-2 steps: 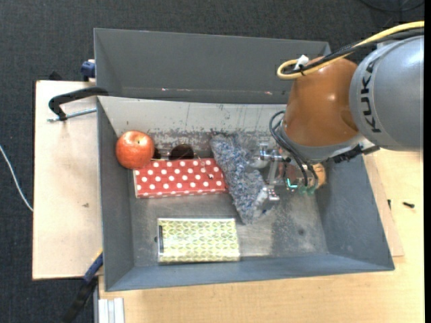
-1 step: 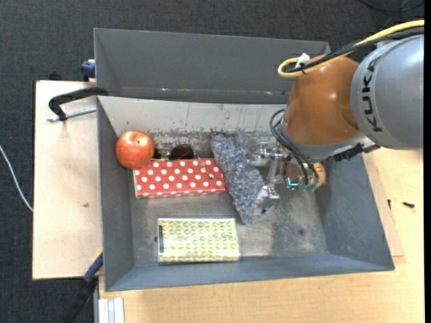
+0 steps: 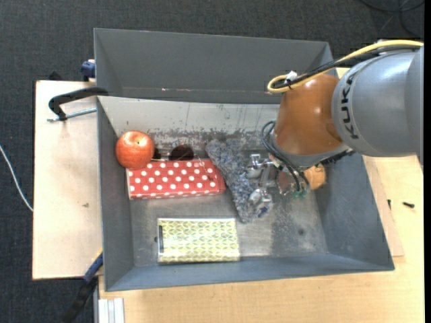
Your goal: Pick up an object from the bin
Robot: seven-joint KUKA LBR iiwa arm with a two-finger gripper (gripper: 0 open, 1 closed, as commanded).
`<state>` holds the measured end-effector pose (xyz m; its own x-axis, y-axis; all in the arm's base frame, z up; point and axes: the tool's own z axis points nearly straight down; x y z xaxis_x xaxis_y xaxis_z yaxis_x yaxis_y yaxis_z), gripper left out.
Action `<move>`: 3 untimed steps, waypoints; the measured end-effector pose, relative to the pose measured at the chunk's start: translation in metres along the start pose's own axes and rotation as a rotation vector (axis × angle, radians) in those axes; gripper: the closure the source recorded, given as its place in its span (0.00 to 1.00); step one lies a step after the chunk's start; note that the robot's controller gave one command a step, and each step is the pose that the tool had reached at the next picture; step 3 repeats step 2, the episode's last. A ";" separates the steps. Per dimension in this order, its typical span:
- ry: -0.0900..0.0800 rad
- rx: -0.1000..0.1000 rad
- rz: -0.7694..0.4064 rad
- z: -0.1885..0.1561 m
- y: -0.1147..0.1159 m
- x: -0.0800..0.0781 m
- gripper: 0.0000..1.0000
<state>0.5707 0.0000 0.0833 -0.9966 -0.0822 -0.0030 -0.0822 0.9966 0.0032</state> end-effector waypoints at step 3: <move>-0.002 0.003 -0.038 -0.121 0.017 0.003 1.00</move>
Offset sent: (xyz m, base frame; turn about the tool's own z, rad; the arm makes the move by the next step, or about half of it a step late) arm -0.0062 0.0155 0.1204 -0.0379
